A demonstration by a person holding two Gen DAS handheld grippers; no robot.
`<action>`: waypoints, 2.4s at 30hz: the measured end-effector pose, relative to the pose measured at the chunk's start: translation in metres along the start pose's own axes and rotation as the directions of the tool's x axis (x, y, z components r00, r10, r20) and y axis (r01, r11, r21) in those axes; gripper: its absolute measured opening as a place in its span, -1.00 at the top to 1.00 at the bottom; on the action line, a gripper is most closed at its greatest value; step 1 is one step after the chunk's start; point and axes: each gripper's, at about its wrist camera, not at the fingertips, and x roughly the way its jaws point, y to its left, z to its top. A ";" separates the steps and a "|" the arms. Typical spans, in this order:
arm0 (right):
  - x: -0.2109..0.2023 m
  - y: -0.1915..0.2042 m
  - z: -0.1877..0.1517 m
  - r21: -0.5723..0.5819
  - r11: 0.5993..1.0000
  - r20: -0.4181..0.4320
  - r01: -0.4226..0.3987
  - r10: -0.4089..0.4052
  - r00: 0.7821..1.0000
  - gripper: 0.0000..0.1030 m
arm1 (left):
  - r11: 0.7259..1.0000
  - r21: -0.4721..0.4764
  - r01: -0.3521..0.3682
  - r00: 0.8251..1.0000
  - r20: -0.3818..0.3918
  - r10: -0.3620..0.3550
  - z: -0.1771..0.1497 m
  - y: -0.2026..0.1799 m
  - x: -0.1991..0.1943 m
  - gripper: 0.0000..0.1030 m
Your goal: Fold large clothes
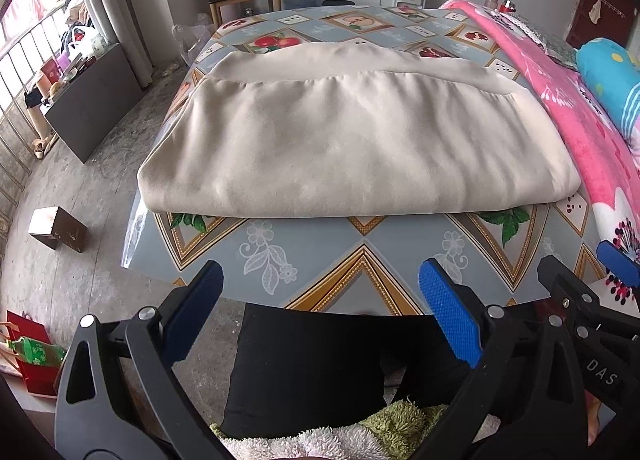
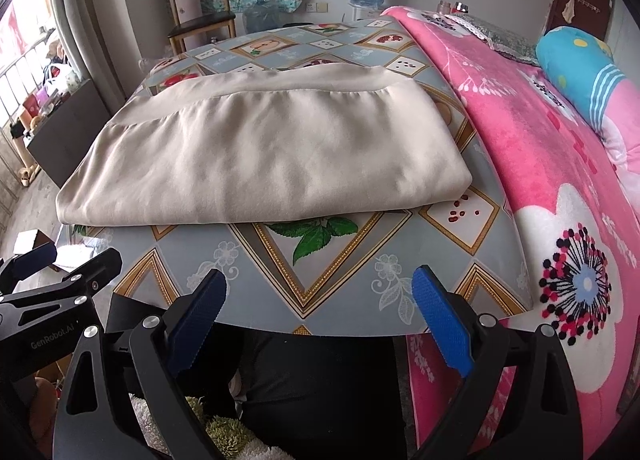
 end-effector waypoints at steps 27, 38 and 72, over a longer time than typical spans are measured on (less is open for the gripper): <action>-0.002 -0.002 0.000 0.004 1.000 0.003 0.000 0.000 1.000 -0.78 | 1.000 0.011 0.007 1.000 0.009 -0.007 0.001 -0.006 -0.007 -0.85; -0.002 -0.003 0.000 0.005 1.000 0.002 0.001 -0.001 1.000 -0.78 | 1.000 0.011 0.008 1.000 0.007 -0.008 0.001 -0.007 -0.007 -0.85; -0.001 -0.003 0.001 -0.008 1.000 -0.003 0.000 0.000 1.000 -0.78 | 1.000 0.013 0.009 1.000 0.011 -0.009 0.002 -0.008 -0.008 -0.85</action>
